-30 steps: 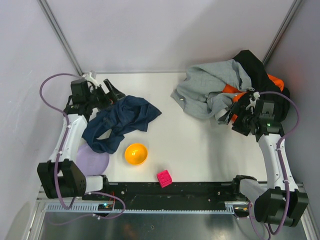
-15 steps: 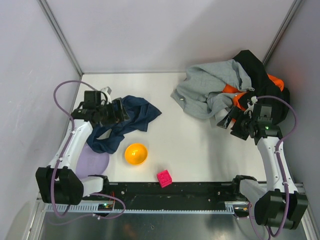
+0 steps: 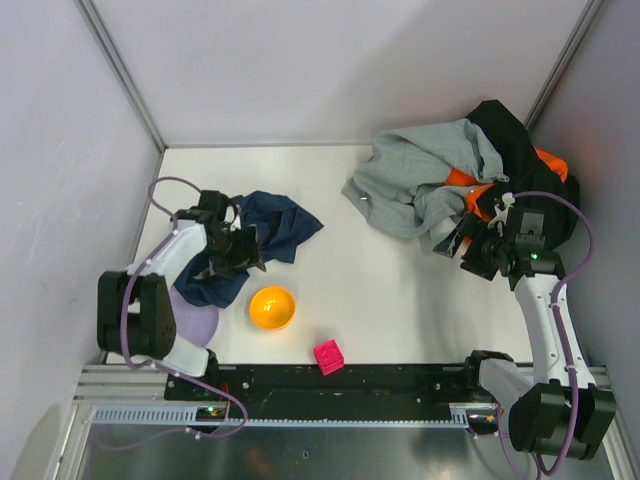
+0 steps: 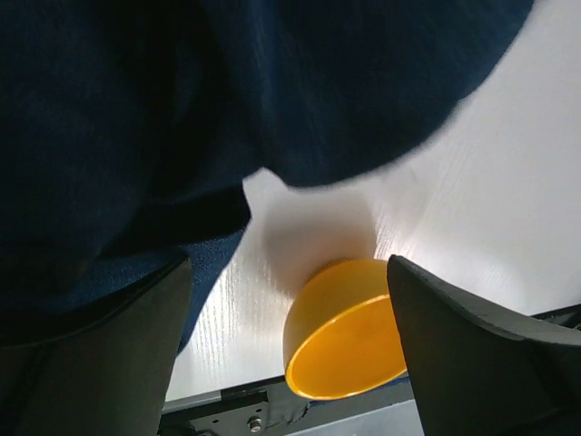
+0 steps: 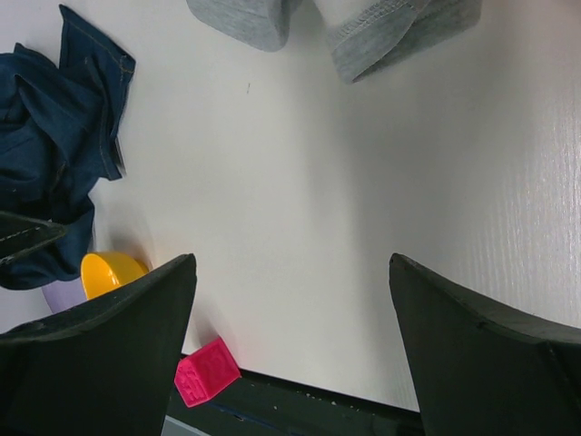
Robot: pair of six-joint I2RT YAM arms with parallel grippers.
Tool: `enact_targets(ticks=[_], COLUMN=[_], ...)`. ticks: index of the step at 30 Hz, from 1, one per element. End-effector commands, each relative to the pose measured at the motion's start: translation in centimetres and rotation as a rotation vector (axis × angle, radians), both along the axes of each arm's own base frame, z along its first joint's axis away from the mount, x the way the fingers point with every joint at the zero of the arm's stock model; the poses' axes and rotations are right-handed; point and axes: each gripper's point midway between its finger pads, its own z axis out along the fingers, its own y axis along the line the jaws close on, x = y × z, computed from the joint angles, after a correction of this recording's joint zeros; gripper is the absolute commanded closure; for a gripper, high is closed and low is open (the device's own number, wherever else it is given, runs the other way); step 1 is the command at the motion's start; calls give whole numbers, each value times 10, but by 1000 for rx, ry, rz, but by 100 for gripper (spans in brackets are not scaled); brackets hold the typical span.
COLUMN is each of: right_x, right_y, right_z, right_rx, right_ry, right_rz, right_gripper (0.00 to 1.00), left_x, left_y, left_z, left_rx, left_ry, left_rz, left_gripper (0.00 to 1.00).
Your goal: Pick out a specific cloth from the pile
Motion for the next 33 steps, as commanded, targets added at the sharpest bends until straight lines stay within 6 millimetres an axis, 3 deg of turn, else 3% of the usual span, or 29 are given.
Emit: enact_targets(ticks=[1, 8, 16, 25, 28, 33], right_x=[-3, 1, 3, 3, 2, 1], right_y=[4, 4, 3, 2, 2, 4], right_z=[4, 1, -3, -4, -3, 1], right_rx=[4, 6, 0, -12, -9, -8], right_ry=[-22, -16, -7, -9, -11, -25], right_rz=[25, 27, 32, 37, 38, 47], right_gripper=[8, 8, 8, 8, 7, 5], left_x=[13, 30, 93, 152, 165, 167], left_y=[1, 2, 2, 29, 46, 42], left_z=[-11, -44, -56, -69, -64, -37], left_rx=[26, 52, 72, 35, 28, -13], left_ry=[45, 152, 132, 106, 78, 21], left_rz=[-26, -17, 17, 113, 148, 148], left_gripper=[8, 8, 9, 9, 9, 4])
